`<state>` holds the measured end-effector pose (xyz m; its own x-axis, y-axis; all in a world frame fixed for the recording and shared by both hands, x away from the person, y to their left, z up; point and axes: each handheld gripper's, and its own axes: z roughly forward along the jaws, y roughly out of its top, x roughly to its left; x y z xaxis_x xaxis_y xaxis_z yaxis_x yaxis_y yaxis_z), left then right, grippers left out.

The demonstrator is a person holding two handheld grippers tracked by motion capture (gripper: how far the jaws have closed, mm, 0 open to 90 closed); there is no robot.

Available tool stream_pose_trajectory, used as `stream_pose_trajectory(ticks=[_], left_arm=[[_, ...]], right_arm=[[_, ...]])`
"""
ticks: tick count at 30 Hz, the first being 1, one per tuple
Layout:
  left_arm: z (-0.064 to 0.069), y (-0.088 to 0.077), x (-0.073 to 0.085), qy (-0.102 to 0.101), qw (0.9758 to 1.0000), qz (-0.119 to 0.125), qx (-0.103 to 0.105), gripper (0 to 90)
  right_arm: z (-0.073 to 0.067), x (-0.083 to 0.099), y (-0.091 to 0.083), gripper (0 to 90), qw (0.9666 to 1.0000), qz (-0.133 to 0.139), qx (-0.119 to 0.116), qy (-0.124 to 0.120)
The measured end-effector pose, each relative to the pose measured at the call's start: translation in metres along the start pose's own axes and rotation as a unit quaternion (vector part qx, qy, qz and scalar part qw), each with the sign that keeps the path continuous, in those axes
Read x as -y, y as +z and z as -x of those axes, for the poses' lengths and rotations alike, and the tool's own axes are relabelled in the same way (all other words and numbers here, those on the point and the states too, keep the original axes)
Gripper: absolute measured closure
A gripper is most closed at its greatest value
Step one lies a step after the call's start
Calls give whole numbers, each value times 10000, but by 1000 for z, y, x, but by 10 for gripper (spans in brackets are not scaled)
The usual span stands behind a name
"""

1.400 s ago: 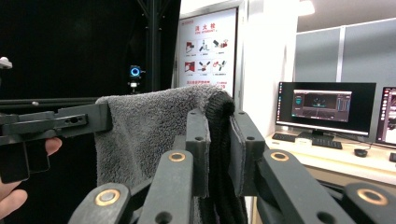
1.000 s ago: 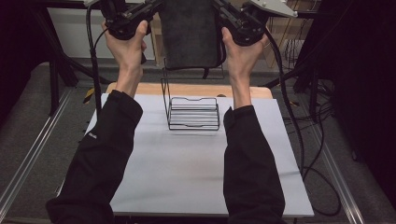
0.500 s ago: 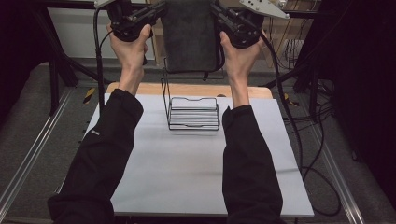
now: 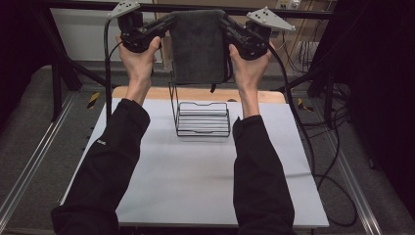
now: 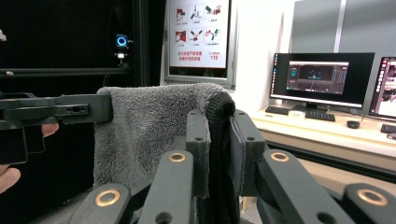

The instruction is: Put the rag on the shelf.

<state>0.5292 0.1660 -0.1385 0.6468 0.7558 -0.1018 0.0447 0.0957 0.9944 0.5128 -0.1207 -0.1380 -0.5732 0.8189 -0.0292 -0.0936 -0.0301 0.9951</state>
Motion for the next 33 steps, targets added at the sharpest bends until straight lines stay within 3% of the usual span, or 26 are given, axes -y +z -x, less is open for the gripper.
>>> stream_pose_trajectory(ticks=[15, 33], left_arm=[[2, -6, 28, 67, 9994, -312, 122, 805], [11, -15, 57, 320, 9967, -686, 295, 805]], right_arm=[[3, 30, -7, 801, 9994, -316, -70, 154], [7, 65, -25, 800, 9975, -587, -227, 314]])
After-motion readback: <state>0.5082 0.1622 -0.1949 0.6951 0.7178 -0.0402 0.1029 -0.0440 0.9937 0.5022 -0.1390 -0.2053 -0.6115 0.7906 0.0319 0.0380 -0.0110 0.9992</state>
